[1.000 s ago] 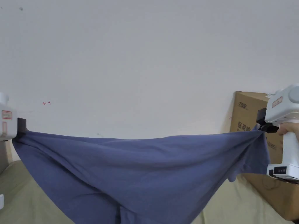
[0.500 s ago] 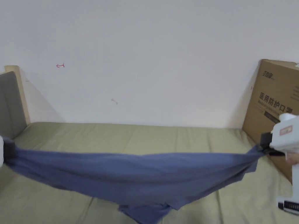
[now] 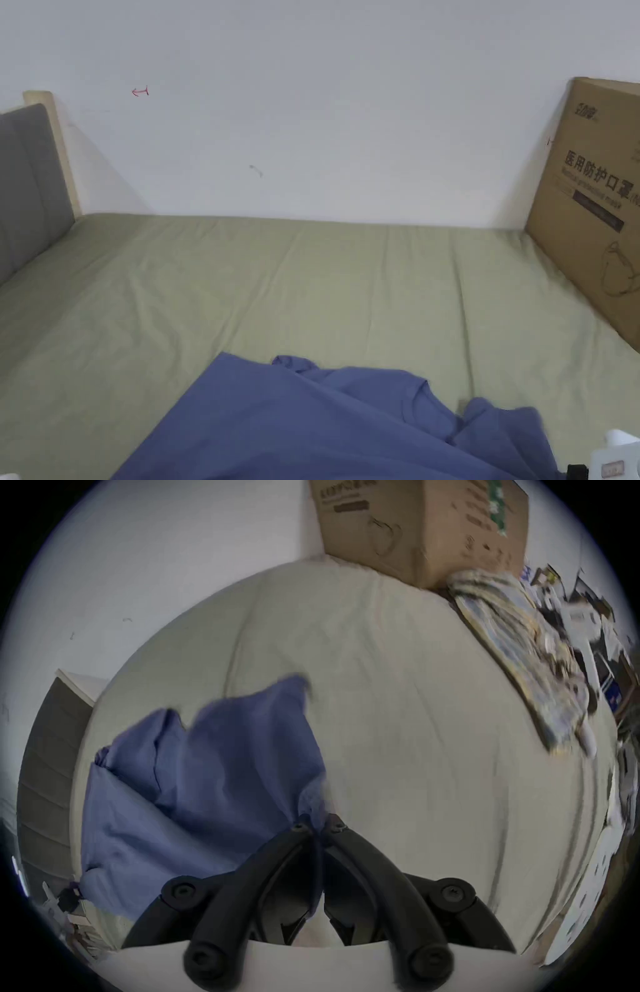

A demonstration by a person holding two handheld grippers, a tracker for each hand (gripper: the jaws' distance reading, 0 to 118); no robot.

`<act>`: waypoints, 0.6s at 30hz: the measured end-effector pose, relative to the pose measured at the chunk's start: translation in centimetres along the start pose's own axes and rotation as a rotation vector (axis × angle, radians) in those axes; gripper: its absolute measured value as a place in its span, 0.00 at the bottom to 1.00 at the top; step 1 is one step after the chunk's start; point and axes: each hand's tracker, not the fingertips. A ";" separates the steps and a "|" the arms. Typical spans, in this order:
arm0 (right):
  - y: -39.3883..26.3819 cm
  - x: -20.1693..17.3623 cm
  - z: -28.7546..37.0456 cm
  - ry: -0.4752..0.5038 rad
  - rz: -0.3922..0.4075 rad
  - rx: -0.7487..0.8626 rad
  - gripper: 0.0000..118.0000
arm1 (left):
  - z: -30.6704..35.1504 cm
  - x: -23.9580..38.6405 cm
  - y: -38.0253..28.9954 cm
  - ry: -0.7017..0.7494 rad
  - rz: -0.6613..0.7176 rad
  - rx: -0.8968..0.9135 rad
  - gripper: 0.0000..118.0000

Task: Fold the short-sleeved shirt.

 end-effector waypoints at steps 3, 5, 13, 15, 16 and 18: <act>-1.0 0.3 -0.5 0.000 0.003 -0.013 0.04 | -0.1 -0.2 -0.6 -0.001 0.004 -0.007 0.05; -1.4 -0.1 -0.1 -0.012 0.007 0.005 0.13 | 0.0 0.3 -0.7 0.003 -0.063 -0.021 0.08; -2.1 0.0 5.1 0.009 0.112 0.142 0.76 | 4.6 1.2 -0.4 -0.064 0.022 0.108 0.95; -3.1 0.3 7.0 0.029 0.125 0.168 0.73 | 6.5 2.3 -0.4 -0.097 0.015 0.151 0.95; -3.7 0.5 7.5 0.062 0.138 0.184 0.71 | 7.2 2.9 -0.6 -0.121 0.024 0.172 0.95; -5.2 1.0 8.6 0.085 0.150 0.170 0.62 | 8.5 4.6 -1.3 -0.221 0.037 0.168 0.94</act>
